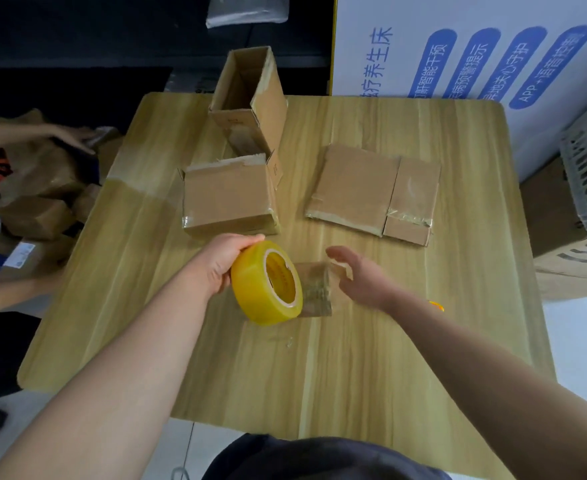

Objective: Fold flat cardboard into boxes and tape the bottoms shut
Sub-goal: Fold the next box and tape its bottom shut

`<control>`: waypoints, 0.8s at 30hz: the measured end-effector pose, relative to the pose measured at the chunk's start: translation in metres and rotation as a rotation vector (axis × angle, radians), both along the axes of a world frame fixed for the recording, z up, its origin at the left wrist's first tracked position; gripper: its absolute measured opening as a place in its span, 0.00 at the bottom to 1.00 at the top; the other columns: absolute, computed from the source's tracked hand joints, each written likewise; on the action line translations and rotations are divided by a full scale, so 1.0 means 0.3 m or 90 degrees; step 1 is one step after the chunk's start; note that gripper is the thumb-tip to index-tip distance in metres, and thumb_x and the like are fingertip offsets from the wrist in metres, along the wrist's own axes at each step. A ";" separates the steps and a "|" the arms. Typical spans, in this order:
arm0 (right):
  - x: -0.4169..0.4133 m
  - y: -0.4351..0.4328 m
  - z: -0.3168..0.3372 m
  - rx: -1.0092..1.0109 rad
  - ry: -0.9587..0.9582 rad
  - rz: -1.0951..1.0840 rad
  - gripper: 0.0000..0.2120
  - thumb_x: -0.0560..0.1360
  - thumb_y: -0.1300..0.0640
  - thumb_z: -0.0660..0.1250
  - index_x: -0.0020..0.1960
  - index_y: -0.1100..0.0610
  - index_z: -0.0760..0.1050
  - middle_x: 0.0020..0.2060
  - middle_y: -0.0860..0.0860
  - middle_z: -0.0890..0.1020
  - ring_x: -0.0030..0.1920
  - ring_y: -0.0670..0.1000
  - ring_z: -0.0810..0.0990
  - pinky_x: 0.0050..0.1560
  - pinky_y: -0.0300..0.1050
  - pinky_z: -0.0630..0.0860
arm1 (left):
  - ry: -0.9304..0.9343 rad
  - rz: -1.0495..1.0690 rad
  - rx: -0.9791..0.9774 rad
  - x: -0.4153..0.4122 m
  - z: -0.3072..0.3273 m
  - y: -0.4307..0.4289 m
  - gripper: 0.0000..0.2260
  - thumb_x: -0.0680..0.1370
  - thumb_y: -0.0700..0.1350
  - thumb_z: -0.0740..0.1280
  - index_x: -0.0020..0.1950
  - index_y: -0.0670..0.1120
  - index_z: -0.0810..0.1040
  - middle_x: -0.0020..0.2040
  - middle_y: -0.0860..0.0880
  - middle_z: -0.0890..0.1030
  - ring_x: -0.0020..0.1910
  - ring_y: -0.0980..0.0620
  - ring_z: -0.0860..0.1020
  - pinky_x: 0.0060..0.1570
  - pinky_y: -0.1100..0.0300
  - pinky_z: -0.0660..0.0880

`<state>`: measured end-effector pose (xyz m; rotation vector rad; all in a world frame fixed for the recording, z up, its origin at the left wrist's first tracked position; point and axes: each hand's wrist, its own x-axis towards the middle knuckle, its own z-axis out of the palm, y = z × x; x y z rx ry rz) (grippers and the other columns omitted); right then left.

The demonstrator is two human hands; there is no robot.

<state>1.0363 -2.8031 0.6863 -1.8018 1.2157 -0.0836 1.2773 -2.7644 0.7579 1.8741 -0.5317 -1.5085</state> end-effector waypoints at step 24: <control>0.201 0.347 -0.069 -0.091 -0.229 -0.632 0.12 0.79 0.60 0.65 0.61 0.57 0.80 0.50 0.43 0.77 0.56 0.46 0.77 0.57 0.33 0.70 | 0.184 0.183 -0.087 0.040 -0.179 0.051 0.06 0.79 0.44 0.65 0.44 0.45 0.80 0.31 0.52 0.83 0.31 0.57 0.81 0.32 0.63 0.75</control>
